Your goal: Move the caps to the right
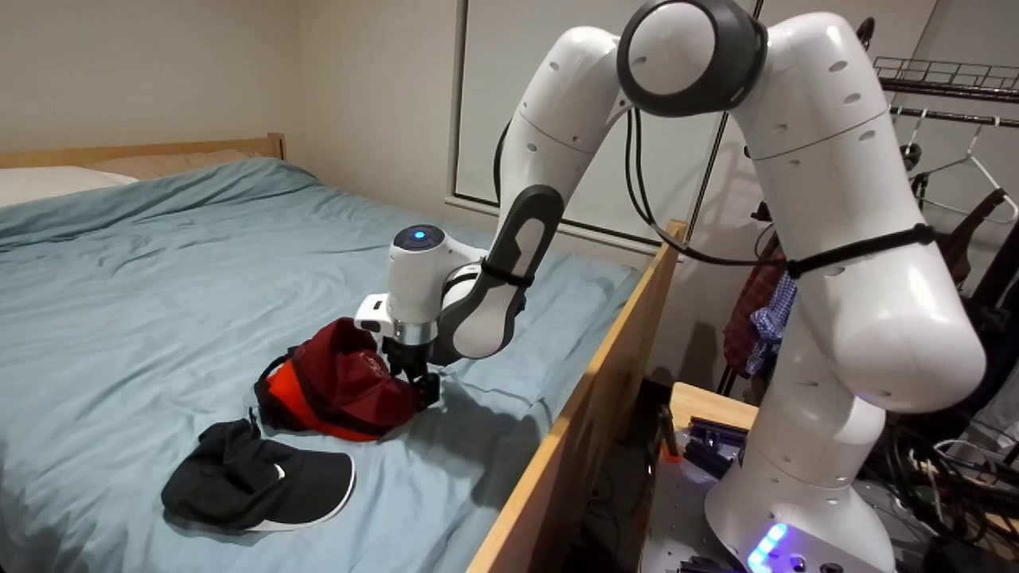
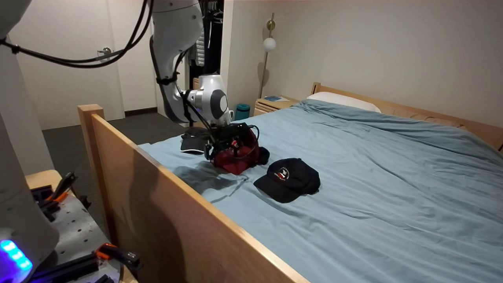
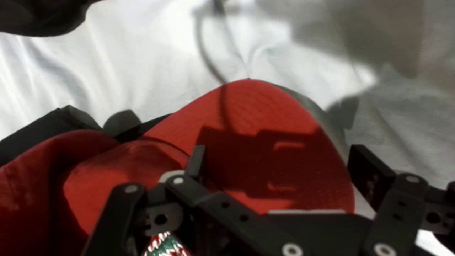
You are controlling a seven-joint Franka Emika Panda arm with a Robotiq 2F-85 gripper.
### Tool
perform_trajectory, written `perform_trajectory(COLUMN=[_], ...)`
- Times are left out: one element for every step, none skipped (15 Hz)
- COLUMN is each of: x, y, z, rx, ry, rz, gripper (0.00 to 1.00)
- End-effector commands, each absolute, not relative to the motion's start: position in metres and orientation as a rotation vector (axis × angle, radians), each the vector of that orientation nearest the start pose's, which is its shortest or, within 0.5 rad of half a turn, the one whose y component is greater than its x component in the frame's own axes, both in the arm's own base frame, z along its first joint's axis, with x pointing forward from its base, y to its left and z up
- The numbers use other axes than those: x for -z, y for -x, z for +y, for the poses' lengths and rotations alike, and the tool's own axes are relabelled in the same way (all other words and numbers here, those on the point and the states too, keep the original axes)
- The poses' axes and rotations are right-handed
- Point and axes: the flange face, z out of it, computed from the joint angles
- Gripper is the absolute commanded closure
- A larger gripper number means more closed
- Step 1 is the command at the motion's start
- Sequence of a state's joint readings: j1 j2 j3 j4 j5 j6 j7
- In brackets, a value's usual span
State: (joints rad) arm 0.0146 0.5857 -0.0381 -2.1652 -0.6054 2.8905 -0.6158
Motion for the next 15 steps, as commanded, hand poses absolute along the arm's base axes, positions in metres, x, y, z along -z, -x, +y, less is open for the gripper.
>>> perform_trajectory(x=[-0.131, -0.136, -0.142, -0.148, -0.153, -0.159, -0.165, -0.169, -0.172, -0.173, -0.174, -0.175, -0.174, -0.174, -0.173], y=[-0.569, -0.570, -0.570, -0.571, -0.572, -0.573, -0.574, -0.574, -0.575, -0.574, -0.574, -0.574, -0.573, -0.573, -0.572], z=[0.021, 0.020, 0.019, 0.018, 0.015, 0.013, 0.011, 0.008, 0.006, 0.003, 0.002, 0.001, 0.001, 0.001, 0.002], rx=[0.236, 0.281, 0.340, 0.392, 0.452, 0.514, 0.572, 0.617, 0.663, 0.694, 0.714, 0.729, 0.737, 0.744, 0.748], ry=[2.779, 2.776, 2.776, 2.780, 2.786, 2.791, 2.796, 2.802, 2.807, 2.812, 2.816, 2.818, 2.815, 2.815, 2.813], rz=[-1.976, -1.988, -1.989, -1.982, -1.966, -1.946, -1.927, -1.905, -1.881, -1.854, -1.839, -1.827, -1.819, -1.812, -1.802], gripper=[0.26, 0.32, 0.38, 0.45, 0.51, 0.59, 0.66, 0.73, 0.80, 0.87, 0.92, 0.96, 0.95, 0.97, 0.95])
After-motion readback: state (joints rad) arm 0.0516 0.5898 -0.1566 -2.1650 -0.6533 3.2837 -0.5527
